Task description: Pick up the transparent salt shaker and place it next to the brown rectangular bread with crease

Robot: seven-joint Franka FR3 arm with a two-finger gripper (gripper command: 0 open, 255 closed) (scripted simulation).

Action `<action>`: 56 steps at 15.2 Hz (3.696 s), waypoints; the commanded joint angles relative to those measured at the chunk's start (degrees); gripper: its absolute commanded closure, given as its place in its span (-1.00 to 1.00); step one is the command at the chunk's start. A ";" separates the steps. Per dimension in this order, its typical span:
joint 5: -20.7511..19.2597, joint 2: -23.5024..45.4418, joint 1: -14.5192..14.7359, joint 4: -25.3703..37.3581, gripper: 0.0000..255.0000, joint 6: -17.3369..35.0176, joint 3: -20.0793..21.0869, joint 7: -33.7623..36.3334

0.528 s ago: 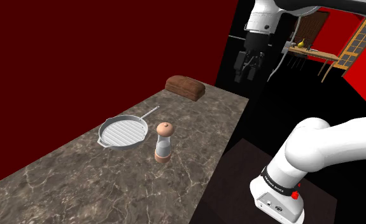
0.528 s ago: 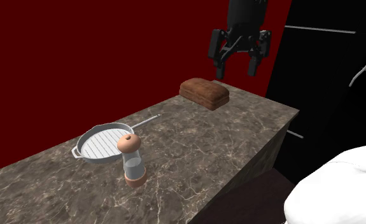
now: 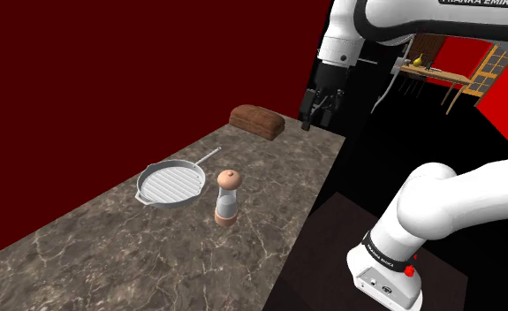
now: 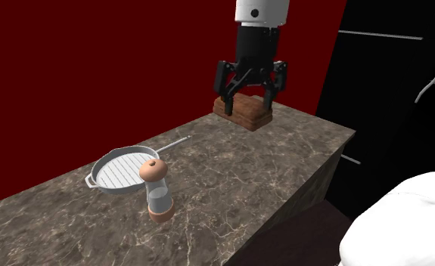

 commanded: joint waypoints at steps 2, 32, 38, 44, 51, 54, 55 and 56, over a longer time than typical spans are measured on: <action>2.56 2.19 1.23 -1.94 -1.00 5.67 3.01 2.45; 8.26 28.44 5.15 -2.73 -1.00 40.95 20.04 15.05; 8.26 28.44 5.15 -2.71 1.00 40.93 20.04 15.06; 8.26 27.97 5.15 -2.32 1.00 40.08 19.92 15.09; 8.09 25.16 5.08 0.89 1.00 34.13 19.03 15.46; 7.95 24.20 5.02 2.44 1.00 31.65 18.66 15.65; 7.89 23.91 5.00 2.98 1.00 30.83 18.54 15.73; 7.84 23.64 4.98 3.53 1.00 30.01 18.42 15.80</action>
